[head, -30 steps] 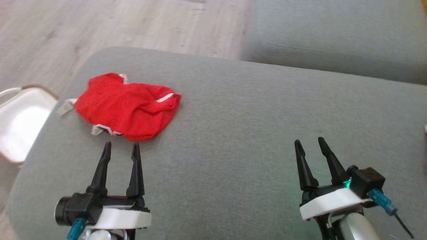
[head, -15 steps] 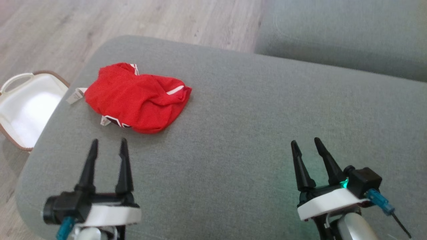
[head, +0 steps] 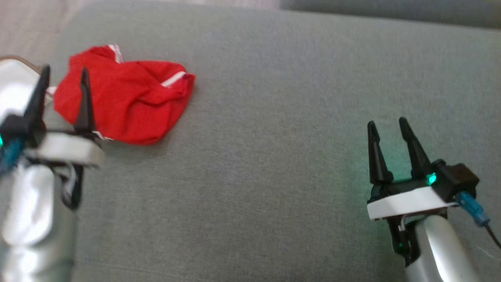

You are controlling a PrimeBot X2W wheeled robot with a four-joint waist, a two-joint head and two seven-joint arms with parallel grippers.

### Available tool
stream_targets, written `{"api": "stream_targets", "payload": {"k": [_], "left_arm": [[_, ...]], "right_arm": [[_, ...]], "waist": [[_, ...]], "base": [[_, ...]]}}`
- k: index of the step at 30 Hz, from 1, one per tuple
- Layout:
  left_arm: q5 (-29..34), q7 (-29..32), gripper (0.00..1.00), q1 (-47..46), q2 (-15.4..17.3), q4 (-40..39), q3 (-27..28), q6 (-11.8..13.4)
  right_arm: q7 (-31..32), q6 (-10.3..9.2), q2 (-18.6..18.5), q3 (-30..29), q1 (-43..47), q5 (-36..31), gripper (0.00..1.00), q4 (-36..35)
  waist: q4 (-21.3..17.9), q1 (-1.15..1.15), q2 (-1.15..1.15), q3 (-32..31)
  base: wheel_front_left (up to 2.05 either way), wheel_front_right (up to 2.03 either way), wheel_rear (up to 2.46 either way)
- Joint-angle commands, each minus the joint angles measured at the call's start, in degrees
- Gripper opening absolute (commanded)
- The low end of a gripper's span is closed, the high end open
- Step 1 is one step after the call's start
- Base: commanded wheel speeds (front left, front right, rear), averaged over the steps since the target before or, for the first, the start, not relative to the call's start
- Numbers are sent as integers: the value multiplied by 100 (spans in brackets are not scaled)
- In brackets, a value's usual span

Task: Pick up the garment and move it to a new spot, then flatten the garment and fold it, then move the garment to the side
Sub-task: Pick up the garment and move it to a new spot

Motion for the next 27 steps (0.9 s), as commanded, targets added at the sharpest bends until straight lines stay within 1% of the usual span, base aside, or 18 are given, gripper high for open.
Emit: {"api": "stream_targets", "payload": {"k": [1, 4, 7, 11, 12, 15, 17, 18, 19, 22, 27], "left_arm": [[12, 174, 100, -423, 341, 58, 130, -33], [-58, 634, 100, -984, 623, 731, -30, -71], [-190, 1067, 100, -1411, 798, 1370, -226, -90], [-518, 1616, 100, -1737, 906, 2088, -708, -97], [-772, 1854, 100, -1819, 935, 2353, -938, -98], [-1149, 2160, 100, -1876, 985, 2674, -1197, -98], [-1370, 2220, 99, -1904, 1035, 2779, -1331, -99], [-1432, 2126, 15, -1932, 1089, 2782, -1387, -99], [-1487, 1988, 0, -1961, 1139, 2782, -1417, -99], [-1550, 1430, 0, -2067, 1258, 2729, -1513, -99], [-1431, 126, 0, -2275, 1369, 2559, -1479, -78]], "right_arm": [[-62, 37, -8, 99, -213, -65, 100, -235], [-62, 37, -8, 64, -319, -130, 100, -332], [-62, 37, -8, 58, -412, -164, 100, -421], [-62, 37, -8, 60, -505, -179, 100, -511], [-62, 37, -8, 56, -531, -179, 100, -533], [-62, 37, -8, 42, -546, -175, 100, -556], [-62, 37, -8, 38, -549, -171, 100, -562], [-62, 37, -8, 37, -551, -169, 100, -562], [-62, 37, -8, 35, -553, -166, 100, -561], [-62, 37, -8, 25, -545, -153, 100, -549], [-62, 37, -8, 59, -517, -79, 100, -502]], "waist": [[-187, -2, 0, 294], [-289, -2, 0, 500], [-392, -2, 0, 672], [-509, -2, 0, 839], [-558, -2, 0, 889], [-613, -2, 0, 932], [-641, -2, 0, 944], [-653, -2, 0, 947], [-664, -2, 0, 944], [-677, -2, 0, 902], [-703, -2, 0, 698]], "base": [[0, 0, 0], [0, 0, 0], [0, 0, 0], [0, 0, 0], [0, 0, 0], [0, 0, 0], [0, 0, 0], [0, 0, 0], [0, 0, 0], [0, 0, 0], [0, 0, 0]]}}
